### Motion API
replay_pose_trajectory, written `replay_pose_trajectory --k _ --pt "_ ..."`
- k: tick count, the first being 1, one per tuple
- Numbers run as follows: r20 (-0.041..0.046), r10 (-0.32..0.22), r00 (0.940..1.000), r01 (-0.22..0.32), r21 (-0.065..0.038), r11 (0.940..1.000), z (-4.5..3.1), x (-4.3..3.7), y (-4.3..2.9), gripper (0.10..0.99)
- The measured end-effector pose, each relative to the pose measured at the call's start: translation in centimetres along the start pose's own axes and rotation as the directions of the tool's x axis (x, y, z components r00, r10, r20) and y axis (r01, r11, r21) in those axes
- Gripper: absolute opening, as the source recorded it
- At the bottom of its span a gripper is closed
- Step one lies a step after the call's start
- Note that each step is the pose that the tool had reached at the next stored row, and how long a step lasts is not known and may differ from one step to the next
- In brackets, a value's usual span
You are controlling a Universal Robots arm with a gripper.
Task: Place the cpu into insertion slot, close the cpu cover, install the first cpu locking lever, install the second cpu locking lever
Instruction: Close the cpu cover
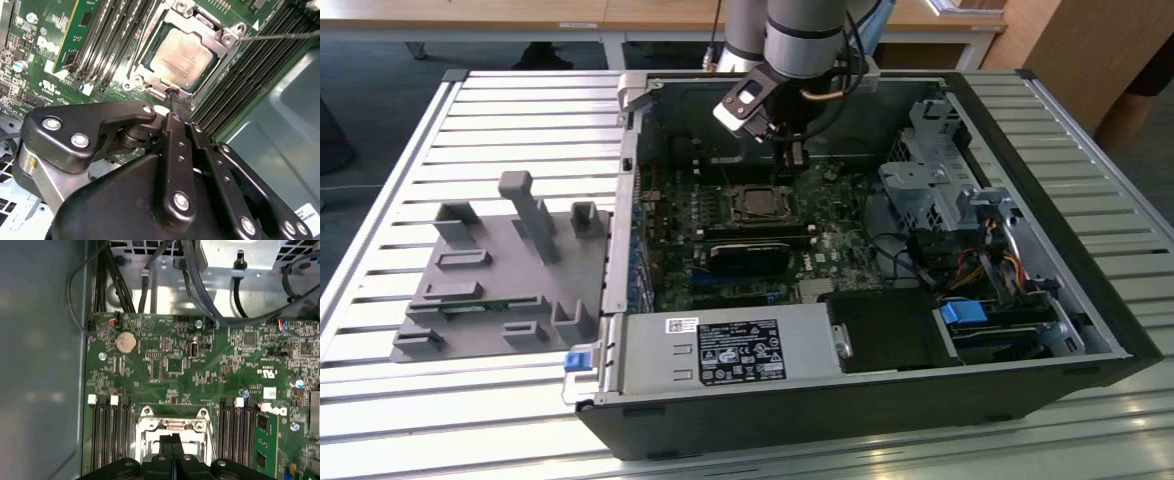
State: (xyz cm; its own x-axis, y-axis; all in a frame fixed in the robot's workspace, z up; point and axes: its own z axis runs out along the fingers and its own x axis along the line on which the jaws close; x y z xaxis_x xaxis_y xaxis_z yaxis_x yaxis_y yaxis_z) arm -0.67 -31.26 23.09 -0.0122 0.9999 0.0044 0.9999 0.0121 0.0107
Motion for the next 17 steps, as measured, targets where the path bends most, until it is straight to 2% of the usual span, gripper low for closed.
replay_pose_trajectory --k 8,17 --pt "0.0000 0.000 1.0000 0.000 -0.001 1.0000 -0.02 0.01 -1.34 0.106" --pt "0.0000 0.000 1.0000 0.000 -0.002 1.0000 -0.03 0.03 -2.50 0.106"
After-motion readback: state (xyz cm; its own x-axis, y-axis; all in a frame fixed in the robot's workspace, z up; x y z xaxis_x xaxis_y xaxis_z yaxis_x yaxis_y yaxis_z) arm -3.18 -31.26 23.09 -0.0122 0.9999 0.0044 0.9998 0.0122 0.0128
